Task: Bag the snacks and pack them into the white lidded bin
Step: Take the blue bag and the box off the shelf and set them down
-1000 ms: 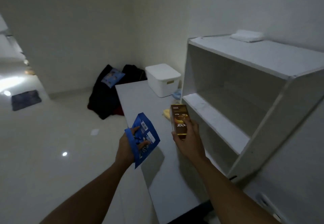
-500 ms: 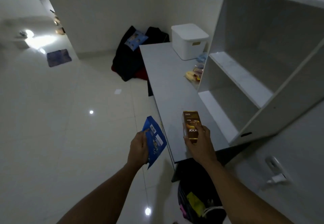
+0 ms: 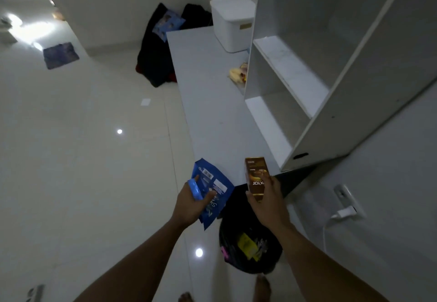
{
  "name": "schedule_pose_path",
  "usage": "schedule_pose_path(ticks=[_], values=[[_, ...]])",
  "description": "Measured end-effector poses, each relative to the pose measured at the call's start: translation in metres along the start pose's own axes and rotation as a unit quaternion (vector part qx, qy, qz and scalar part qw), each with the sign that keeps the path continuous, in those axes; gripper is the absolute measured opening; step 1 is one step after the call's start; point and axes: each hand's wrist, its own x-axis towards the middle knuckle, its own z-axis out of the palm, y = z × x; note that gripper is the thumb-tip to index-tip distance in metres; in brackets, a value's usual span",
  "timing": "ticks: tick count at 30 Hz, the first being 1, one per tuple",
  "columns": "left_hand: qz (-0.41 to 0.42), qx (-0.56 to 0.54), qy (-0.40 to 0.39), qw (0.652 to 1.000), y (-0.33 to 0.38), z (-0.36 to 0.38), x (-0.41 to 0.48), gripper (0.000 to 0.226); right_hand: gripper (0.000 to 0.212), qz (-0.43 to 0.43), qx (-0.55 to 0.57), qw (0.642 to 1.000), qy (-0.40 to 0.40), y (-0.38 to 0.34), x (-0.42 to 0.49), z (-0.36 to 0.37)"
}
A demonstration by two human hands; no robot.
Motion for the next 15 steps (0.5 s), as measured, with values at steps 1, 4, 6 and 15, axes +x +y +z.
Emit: schedule_pose_path(ticks=[1,4,6,15], values=[[0.004,0.023,0.010,1.000,-0.001,0.012,-0.004,0.038,0.072,-0.005,-0.002,1.000,-0.007,0.010,-0.001,-0.004],[-0.016,0.043,0.032,0.998,-0.014,0.054,-0.019,0.048,0.075,-0.018,-0.015,0.999,-0.031,0.043,-0.007,-0.014],[-0.031,0.030,0.030,0.999,-0.025,0.083,-0.031,0.054,0.078,-0.022,-0.028,0.998,-0.050,0.065,-0.013,-0.020],[-0.134,0.050,-0.001,0.990,-0.100,0.159,-0.068,0.058,0.077,-0.061,-0.070,0.989,-0.111,0.143,-0.039,-0.024]])
